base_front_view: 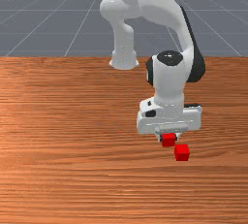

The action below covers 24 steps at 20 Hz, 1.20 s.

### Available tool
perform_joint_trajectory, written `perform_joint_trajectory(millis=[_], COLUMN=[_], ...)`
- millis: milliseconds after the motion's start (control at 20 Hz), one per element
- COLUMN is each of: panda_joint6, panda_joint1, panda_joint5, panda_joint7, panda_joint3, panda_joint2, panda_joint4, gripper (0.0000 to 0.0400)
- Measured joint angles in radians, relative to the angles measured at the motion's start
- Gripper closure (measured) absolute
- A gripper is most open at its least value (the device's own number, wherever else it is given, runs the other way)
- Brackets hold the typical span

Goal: Stack all the cube

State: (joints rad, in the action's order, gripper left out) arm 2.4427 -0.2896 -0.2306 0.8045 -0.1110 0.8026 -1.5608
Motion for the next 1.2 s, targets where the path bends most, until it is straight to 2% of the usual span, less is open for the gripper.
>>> perform_joint_trajectory(millis=[200,450,800,1200], panda_joint6=[-0.030,-0.049,-0.047,-0.038], panda_joint1=[-0.041,-0.113,-0.121,-0.162], panda_joint5=[0.041,0.068,0.083,0.106], panda_joint7=[0.047,0.079,0.077,0.096], panda_joint3=[-0.026,-0.022,-0.029,-0.034], panda_joint2=[0.086,0.032,0.050,0.054], panda_joint4=[0.092,0.098,0.107,0.113], gripper=[0.0210,0.0211,0.0211,0.0211])
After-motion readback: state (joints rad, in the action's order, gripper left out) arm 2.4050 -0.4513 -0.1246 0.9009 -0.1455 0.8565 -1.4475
